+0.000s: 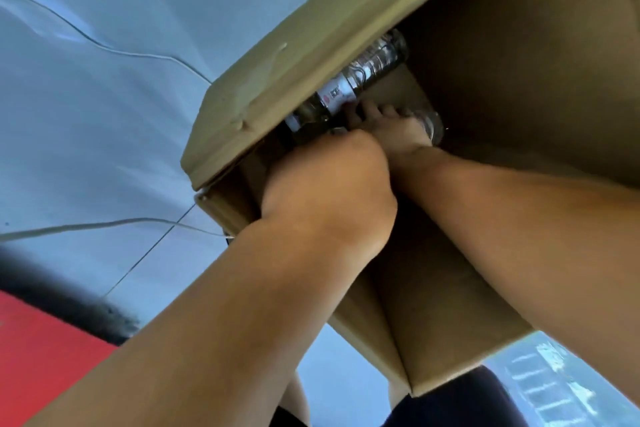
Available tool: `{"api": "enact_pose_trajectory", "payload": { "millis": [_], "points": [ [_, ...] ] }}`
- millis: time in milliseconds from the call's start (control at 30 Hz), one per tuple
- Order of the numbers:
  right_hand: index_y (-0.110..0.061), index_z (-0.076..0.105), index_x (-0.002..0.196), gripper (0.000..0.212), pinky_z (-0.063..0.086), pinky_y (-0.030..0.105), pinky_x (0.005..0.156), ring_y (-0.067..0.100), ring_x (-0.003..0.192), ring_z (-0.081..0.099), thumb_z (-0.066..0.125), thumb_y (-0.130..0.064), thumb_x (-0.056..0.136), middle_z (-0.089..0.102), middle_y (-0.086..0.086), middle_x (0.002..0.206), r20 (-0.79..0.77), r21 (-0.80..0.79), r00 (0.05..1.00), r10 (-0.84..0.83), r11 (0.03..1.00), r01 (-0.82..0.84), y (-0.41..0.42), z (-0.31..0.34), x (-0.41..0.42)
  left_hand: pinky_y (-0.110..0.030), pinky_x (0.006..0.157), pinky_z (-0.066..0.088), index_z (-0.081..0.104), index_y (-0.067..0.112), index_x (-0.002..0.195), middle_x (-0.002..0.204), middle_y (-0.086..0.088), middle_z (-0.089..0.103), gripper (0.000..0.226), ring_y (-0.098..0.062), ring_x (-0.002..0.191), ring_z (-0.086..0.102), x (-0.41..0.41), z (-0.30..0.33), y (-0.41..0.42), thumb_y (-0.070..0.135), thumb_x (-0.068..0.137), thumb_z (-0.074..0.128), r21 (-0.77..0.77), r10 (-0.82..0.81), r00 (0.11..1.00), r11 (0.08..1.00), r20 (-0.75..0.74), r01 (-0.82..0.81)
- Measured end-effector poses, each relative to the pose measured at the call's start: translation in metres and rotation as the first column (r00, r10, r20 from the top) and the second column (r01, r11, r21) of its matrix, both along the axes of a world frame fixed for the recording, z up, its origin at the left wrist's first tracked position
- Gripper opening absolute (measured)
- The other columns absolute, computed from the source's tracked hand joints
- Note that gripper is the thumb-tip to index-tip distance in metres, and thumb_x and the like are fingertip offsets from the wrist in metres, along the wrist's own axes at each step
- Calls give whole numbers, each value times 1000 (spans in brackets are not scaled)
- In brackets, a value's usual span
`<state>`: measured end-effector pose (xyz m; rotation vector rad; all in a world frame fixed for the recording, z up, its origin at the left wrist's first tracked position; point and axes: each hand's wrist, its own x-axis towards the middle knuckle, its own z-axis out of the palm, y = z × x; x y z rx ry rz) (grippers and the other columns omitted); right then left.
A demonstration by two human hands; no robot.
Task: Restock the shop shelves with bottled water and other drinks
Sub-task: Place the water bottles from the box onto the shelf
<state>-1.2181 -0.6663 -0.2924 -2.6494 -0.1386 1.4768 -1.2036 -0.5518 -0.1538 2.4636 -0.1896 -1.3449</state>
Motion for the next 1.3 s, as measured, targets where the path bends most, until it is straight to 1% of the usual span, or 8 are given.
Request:
{"api": "enact_pose_trajectory", "payload": {
  "millis": [200,467,600,767,933,1067,1167,1300],
  "points": [
    [-18,34,147,65,41,47,96,35,128,45,61,-34,91,34,10,141,-42,88,964,-262,960,265,-12,105,-17,-35,80,44,60,25,109,105,1,63,20,-23,109,58,11,68,-16,31,98,44,48,-113,993,993,46,111],
    [-26,38,138,57,50,44,90,26,122,52,62,-36,88,36,-2,137,135,256,870,-475,864,432,-34,285,22,-34,83,45,57,25,120,116,-2,64,26,-25,108,60,65,237,-44,27,98,43,125,-123,970,987,208,99],
    [-29,42,133,70,51,40,87,28,116,57,72,-55,76,46,-1,130,320,344,756,-571,813,469,-56,400,45,-33,89,45,58,32,126,125,6,60,36,-22,110,59,87,347,-49,21,91,52,-98,147,902,988,405,-118],
    [-31,40,133,69,54,44,80,26,105,61,66,-61,77,39,-9,123,429,416,643,-634,771,482,-88,562,72,-37,78,54,49,31,130,127,13,40,48,-12,94,61,107,489,-66,25,87,68,-408,353,746,905,565,-119],
    [-31,40,133,69,48,38,78,21,107,60,67,-60,77,41,-10,125,595,498,440,-672,739,454,-116,732,88,-35,86,51,55,32,112,101,19,61,31,-6,92,63,134,632,-91,41,87,69,-645,461,812,751,356,-144],
    [-35,41,130,66,52,42,83,20,107,61,68,-63,77,45,-11,123,676,573,245,-695,705,418,-133,857,80,-11,64,45,59,33,108,99,14,67,24,10,75,62,131,752,-112,44,88,66,-693,377,800,718,466,66],
    [-34,45,128,63,52,40,78,18,101,61,68,-63,76,47,-10,116,725,600,116,-679,705,379,-141,932,67,-16,76,47,58,31,116,108,15,64,31,6,87,61,118,830,-121,40,87,68,-723,364,755,660,546,204],
    [-38,50,116,57,54,43,77,13,93,60,62,-69,69,50,-12,106,744,644,-40,-667,700,308,-151,1006,47,-17,66,50,62,29,116,102,16,68,37,6,86,66,102,904,-133,44,84,71,-750,358,721,570,594,336]
  ]
}}
